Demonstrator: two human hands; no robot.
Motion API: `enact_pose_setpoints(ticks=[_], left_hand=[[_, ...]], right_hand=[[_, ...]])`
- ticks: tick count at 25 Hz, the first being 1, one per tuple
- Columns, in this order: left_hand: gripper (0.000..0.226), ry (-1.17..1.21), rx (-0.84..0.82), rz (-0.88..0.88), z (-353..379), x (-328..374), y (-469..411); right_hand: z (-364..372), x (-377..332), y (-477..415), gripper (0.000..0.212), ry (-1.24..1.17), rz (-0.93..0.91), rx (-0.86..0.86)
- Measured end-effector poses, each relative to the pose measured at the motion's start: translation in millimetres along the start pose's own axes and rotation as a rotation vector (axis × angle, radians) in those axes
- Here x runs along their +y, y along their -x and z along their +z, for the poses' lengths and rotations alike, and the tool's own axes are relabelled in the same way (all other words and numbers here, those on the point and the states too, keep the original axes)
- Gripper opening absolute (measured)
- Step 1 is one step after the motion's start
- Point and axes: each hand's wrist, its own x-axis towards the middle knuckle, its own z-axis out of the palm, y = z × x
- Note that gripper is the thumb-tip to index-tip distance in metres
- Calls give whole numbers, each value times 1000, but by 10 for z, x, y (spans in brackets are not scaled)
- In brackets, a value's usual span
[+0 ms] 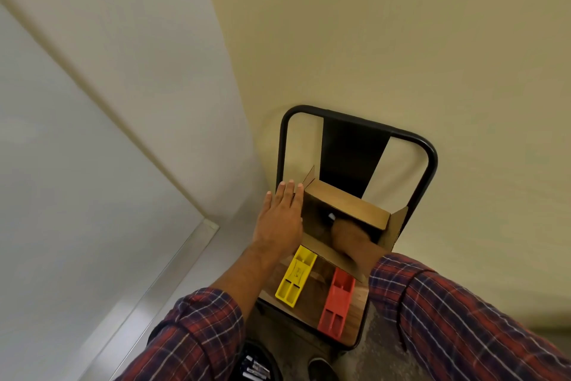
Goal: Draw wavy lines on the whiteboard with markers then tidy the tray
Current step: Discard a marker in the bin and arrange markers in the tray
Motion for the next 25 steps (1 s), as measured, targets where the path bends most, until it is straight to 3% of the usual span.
enact_pose_setpoints(ticks=[9,13,17,20,23,25], left_hand=[[77,89,14,-53,-115,34,76],[70,239,116,-97,-273,109,229],[51,719,406,-210,-500,251,484],[37,1011,525,-332,-747,341,715],[24,1423,476,-341,-847,305,941],[33,1786,360,-349,-778,218,1124]], right_hand=[[-188,-35,559,28,-222,-132,150],[-428,-35,838,35,-472,-197,221],[-822,-98,1110,26,-780,-343,197],[-1052,-230,1334,13,-945,-458,42],[-1113,-425,1543,14,-1005,-585,-138],[-1029,-568,1594,14,-975,-680,-227]])
